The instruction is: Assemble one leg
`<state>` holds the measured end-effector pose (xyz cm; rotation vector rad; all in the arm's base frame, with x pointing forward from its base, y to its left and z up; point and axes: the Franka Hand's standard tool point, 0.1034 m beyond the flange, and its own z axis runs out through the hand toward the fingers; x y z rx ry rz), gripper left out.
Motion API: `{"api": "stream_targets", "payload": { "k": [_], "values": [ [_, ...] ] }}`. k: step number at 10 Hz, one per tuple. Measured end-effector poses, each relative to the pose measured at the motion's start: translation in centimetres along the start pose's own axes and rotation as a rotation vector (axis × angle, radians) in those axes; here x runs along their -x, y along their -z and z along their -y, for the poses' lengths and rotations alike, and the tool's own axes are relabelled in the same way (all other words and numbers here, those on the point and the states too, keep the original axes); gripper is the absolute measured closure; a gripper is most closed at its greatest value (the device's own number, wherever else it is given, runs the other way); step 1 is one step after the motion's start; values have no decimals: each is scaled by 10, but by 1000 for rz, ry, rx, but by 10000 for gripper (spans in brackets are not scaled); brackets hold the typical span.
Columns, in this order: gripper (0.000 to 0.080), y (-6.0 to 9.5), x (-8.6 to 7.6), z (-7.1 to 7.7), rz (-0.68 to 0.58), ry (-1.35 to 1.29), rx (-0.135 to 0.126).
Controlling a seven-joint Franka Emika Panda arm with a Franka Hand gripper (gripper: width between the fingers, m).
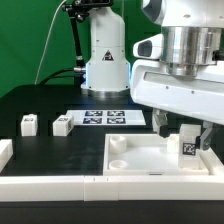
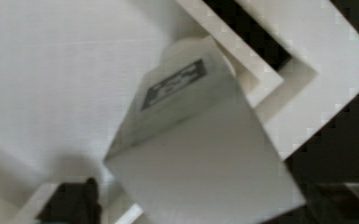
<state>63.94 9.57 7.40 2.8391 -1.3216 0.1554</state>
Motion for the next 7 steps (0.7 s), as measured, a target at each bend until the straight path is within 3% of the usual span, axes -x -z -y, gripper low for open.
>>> {"api": "stream_targets", "payload": {
  "k": [1, 2, 7],
  "values": [
    [170, 0, 0, 0, 0, 0, 0],
    [156, 0, 0, 0, 0, 0, 0],
    [150, 0, 0, 0, 0, 0, 0]
  ]
}}
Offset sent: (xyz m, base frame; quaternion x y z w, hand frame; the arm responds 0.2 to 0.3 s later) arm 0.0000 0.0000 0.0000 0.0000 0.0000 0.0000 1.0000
